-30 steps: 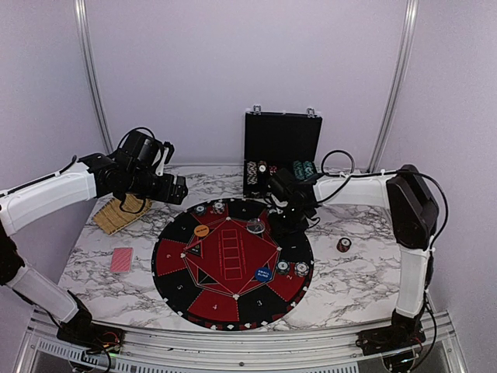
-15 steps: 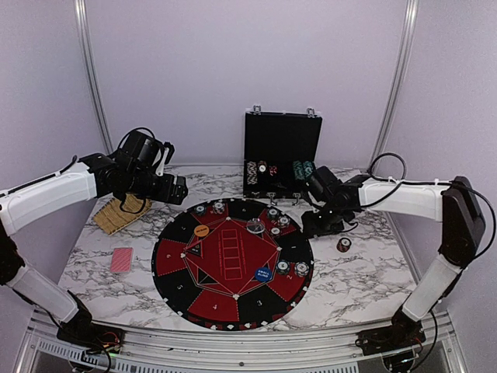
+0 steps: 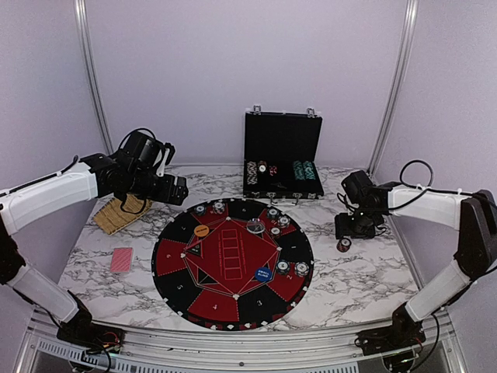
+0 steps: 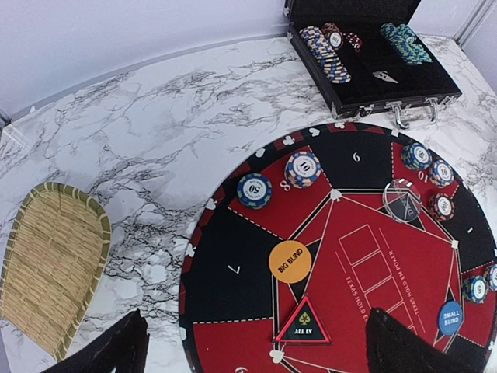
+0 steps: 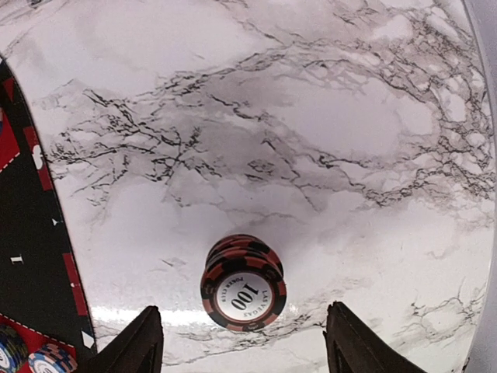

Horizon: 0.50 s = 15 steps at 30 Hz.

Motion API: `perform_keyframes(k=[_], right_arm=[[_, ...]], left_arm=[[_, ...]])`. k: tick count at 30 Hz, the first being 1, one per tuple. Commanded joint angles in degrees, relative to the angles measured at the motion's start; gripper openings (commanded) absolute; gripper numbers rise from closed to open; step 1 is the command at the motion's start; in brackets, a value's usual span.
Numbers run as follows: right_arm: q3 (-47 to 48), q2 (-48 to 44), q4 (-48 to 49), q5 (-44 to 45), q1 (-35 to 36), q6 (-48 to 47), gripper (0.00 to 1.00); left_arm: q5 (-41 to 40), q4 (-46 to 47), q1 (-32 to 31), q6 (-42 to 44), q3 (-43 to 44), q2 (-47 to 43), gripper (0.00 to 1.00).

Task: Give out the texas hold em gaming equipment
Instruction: Pick up the pile of poker chips from the pile of poker chips.

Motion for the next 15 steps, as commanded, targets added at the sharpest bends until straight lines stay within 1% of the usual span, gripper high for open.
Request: perform_keyframes(k=[1, 8, 15], right_arm=[[-0.9, 1.6, 2.5, -1.1, -1.5, -1.6, 0.70], [-1.7, 4.2, 5.0, -2.1, -2.4, -1.9, 0.70], [-2.6, 5.6, 6.3, -2.2, -3.1, -2.0, 0.64]], left_arm=[[0.2, 1.0, 0.3, 0.4, -0.6, 0.6, 0.99], [0.3, 1.0, 0.3, 0.4, -0.5, 0.7, 0.99], [0.3, 1.0, 0.3, 0.4, -0.6, 0.7, 0.99]])
